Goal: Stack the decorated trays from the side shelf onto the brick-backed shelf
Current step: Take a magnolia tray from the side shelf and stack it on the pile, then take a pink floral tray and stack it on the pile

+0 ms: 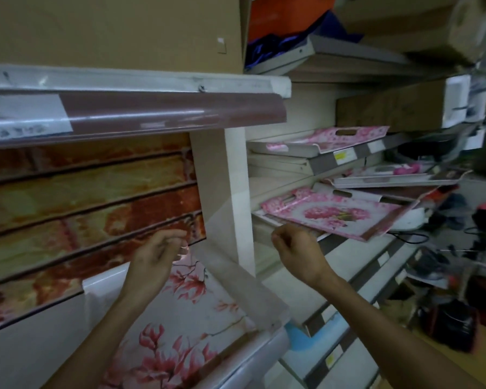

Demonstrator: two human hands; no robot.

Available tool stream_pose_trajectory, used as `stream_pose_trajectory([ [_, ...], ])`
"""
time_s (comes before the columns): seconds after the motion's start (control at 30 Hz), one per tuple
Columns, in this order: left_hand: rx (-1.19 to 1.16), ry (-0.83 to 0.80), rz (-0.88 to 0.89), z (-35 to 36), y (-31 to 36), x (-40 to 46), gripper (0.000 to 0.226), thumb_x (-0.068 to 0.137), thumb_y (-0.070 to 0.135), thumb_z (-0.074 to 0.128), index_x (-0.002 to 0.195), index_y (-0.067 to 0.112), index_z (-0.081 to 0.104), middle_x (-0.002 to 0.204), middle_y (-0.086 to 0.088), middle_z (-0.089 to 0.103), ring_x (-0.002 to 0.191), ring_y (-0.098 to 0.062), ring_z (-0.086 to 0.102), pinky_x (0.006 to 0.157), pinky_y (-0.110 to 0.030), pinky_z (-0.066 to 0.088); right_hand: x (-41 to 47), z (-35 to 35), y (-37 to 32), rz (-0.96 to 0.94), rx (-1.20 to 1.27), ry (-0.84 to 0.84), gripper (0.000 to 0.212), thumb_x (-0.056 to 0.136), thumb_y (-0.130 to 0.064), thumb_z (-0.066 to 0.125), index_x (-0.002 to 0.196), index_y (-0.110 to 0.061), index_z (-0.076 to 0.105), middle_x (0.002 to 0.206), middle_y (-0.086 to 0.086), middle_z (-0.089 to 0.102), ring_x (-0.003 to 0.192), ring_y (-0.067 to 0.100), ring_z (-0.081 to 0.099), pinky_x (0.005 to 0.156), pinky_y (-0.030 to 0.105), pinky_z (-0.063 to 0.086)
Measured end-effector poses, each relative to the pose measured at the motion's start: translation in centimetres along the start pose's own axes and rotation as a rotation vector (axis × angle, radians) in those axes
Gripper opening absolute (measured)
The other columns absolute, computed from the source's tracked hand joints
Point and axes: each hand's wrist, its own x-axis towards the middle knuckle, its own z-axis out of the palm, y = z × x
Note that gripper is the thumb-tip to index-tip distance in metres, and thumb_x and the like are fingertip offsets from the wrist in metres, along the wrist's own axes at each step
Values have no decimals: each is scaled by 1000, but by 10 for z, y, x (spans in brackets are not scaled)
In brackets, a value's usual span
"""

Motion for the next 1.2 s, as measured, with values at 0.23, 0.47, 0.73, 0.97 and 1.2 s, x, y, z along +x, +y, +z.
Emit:
stream_pose_trajectory([
  [0.23,-8,-145,140,58,60,37,15,98,15,55,102,23,67,91,-1,73,74,-3,69,69,-19,55,6,-52,33,64,-7,97,11,96,-20,55,90,-18,64,66,-5,65,57,-1,57,49,10,36],
  [0.47,24,-167,282,128,109,92,15,98,18,55,104,18,68,94,1,71,87,-15,70,81,-31,56,37,-110,71,31,-97,127,13,96,-20,53,89,-19,64,64,-15,59,58,-7,53,54,6,38],
  [0.73,370,-186,570,207,151,161,20,96,19,59,114,19,67,113,6,60,92,9,56,81,0,37,60,-144,120,40,-130,92,15,97,-19,50,95,-18,64,70,-5,68,62,7,61,59,22,46],
  [0.97,664,-414,629,234,160,191,23,97,20,57,116,15,69,118,-3,69,110,-17,63,91,-20,42,68,-170,147,80,-34,40,15,98,-17,48,93,-12,61,75,8,70,79,18,73,62,34,55],
  [1.2,630,-321,731,250,169,198,19,98,11,54,106,14,72,110,0,72,102,-17,66,87,-24,46,90,-189,156,125,83,50,20,98,-19,51,88,-5,61,68,7,62,56,3,61,53,15,48],
])
